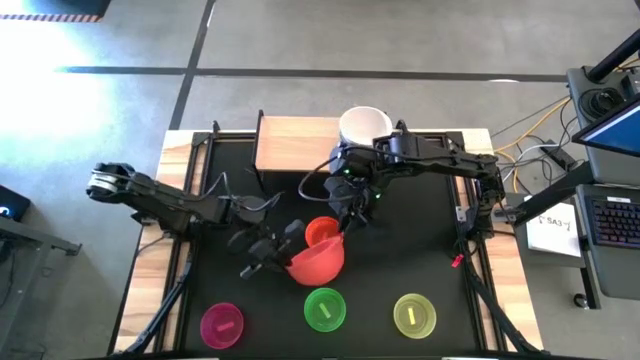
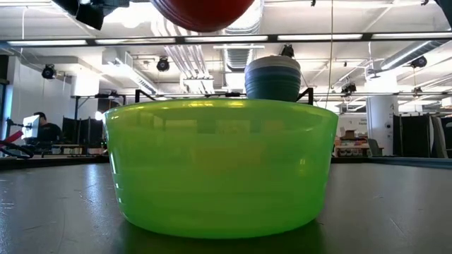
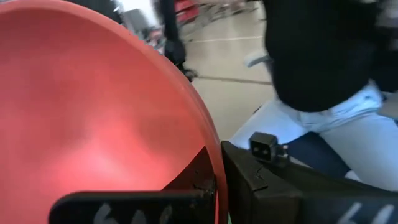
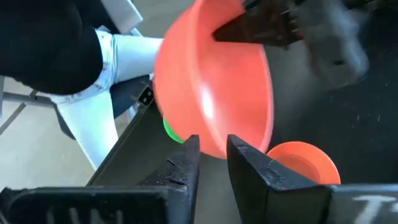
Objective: Place and stack bowls onto a shelf
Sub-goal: Stack the orange bowl on top of the white bowl on the shelf
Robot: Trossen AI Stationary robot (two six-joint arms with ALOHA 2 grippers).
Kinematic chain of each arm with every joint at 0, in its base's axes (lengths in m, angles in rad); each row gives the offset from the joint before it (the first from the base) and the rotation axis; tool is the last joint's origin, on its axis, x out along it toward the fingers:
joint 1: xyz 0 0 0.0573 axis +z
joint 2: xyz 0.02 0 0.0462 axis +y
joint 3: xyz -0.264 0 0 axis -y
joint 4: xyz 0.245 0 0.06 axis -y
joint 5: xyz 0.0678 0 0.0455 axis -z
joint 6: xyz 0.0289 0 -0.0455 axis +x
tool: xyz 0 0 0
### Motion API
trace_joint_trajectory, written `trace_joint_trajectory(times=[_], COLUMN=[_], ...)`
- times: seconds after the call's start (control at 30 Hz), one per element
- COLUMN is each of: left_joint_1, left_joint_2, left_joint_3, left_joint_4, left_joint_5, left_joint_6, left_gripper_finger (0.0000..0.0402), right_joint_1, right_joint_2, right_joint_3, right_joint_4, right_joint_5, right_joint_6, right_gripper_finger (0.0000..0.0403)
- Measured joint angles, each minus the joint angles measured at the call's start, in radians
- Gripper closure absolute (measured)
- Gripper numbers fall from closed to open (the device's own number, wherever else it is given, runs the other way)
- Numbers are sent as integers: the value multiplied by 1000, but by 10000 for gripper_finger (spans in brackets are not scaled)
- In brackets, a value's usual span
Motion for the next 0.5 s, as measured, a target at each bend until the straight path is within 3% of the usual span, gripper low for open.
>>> trace_joint_trajectory(times=[0.33,0.5], left_joint_1=[-8,-7], left_joint_2=[42,40], left_joint_3=[0,0], left_joint_4=[68,111], left_joint_5=[8,7], left_joint_6=[121,199], left_gripper_finger=[402,402], right_joint_1=[39,64], right_joint_2=[0,0], right_joint_3=[-1,-2], right_joint_4=[45,89], right_joint_5=[-4,-6], right_joint_6=[-11,-29], right_gripper_finger=[248,229])
